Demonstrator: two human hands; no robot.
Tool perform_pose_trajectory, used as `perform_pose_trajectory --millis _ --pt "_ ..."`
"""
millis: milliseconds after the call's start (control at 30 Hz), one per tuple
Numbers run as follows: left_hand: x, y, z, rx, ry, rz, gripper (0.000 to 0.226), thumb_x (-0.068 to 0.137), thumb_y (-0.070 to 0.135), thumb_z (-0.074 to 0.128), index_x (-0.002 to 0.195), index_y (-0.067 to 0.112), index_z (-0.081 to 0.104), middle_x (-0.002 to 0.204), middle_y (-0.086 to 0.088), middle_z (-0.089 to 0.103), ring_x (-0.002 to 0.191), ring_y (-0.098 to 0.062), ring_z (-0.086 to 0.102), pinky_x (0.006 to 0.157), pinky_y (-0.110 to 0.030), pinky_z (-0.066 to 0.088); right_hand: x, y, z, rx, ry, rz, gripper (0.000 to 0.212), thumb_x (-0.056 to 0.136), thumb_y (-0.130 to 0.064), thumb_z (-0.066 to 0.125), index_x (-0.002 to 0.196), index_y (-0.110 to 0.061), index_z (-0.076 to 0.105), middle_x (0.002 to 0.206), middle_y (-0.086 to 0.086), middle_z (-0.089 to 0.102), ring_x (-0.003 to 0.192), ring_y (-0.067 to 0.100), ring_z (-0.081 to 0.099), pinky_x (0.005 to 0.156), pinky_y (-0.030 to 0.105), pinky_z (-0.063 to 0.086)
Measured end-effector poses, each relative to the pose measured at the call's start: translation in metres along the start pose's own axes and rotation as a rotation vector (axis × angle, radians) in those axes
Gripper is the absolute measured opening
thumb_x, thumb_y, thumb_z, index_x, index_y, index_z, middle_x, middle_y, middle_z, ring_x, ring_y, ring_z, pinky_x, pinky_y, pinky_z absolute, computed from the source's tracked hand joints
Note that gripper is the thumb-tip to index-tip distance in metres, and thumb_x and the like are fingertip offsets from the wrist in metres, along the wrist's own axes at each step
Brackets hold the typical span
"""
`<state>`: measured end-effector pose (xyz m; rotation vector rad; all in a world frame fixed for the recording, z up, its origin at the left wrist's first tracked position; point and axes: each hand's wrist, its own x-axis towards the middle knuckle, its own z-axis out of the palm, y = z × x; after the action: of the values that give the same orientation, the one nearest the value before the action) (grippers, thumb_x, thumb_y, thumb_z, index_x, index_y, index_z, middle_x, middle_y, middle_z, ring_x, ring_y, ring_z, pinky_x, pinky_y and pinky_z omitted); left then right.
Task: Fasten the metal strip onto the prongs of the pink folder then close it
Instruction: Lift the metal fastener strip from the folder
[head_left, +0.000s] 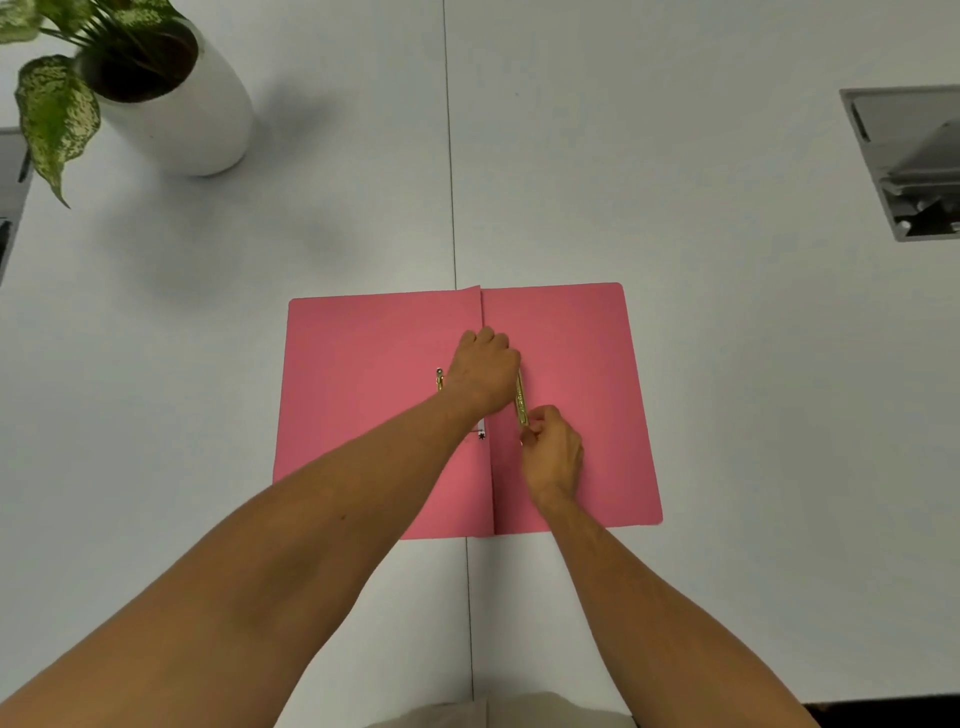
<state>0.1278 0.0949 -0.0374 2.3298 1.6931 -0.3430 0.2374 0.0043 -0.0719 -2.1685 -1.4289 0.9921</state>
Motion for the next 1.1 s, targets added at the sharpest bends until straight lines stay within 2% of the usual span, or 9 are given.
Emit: perform_pose_trajectory --millis 167,567,700,833,933,1033,1100 --pt "0.008 0.0 0.007 -0.097 -0.116 -0.129 0.034 0.085 0.013 0.049 0.116 0.014 0.062 0.119 -0.01 0.055 0.113 -0.031 0.046 0.094 -0.044 0.035 0.002 0.009 0.005 0.036 0.016 -0.05 0.012 0.084 0.0 0.06 0.091 -0.009 0.063 0.084 0.009 0.07 0.076 0.028 0.062 0.063 0.037 0.05" --pt "0.015 -0.001 0.01 -0.264 -0.114 -0.227 0.035 0.087 0.013 0.051 0.119 0.017 0.062 0.121 -0.009 0.056 0.116 -0.031 0.045 0.096 -0.045 0.033 0.001 0.015 0.01 0.077 0.033 -0.117 0.014 0.083 0.002 0.06 0.094 -0.007 0.064 0.085 0.01 0.066 0.081 0.029 0.058 0.067 0.043 0.05" --pt "0.02 -0.003 0.007 -0.345 -0.137 -0.282 0.031 0.087 0.019 0.054 0.117 0.018 0.06 0.119 -0.007 0.059 0.115 -0.029 0.046 0.094 -0.043 0.034 0.002 0.017 0.008 0.089 0.036 -0.129 0.012 0.085 -0.004 0.064 0.096 -0.008 0.064 0.088 0.006 0.061 0.077 0.021 0.056 0.065 0.036 0.048" --pt "0.02 -0.007 -0.001 -0.526 -0.103 -0.335 0.019 0.087 0.027 0.058 0.106 0.023 0.06 0.107 -0.002 0.066 0.107 -0.026 0.053 0.093 -0.041 0.032 0.004 0.017 0.005 0.138 0.021 -0.116 0.019 0.085 -0.004 0.066 0.103 -0.007 0.065 0.097 0.003 0.056 0.082 0.01 0.053 0.072 0.024 0.044" --pt "0.015 -0.009 -0.006 -0.665 -0.076 -0.365 0.012 0.082 0.021 0.06 0.092 0.028 0.062 0.093 0.009 0.068 0.097 -0.02 0.061 0.092 -0.039 0.036 0.006 0.013 0.0 0.188 -0.015 -0.073 0.021 0.083 -0.003 0.066 0.103 -0.008 0.066 0.098 -0.001 0.053 0.083 0.012 0.056 0.077 0.027 0.049" --pt "0.009 -0.013 -0.012 -0.769 -0.063 -0.357 0.012 0.077 0.022 0.068 0.081 0.031 0.061 0.07 0.019 0.06 0.089 -0.014 0.063 0.09 -0.037 0.042 0.009 0.009 -0.01 0.347 -0.096 0.007 0.013 0.083 -0.01 0.069 0.095 -0.014 0.067 0.089 0.001 0.064 0.072 0.009 0.06 0.069 0.029 0.054" --pt "0.006 -0.016 -0.017 -0.811 -0.046 -0.339 0.013 0.075 0.024 0.073 0.079 0.03 0.062 0.066 0.02 0.059 0.083 -0.01 0.062 0.088 -0.035 0.043 0.01 0.007 -0.019 0.445 -0.143 0.03 0.003 0.085 -0.013 0.068 0.088 -0.013 0.067 0.076 0.003 0.069 0.061 0.009 0.062 0.06 0.027 0.055"
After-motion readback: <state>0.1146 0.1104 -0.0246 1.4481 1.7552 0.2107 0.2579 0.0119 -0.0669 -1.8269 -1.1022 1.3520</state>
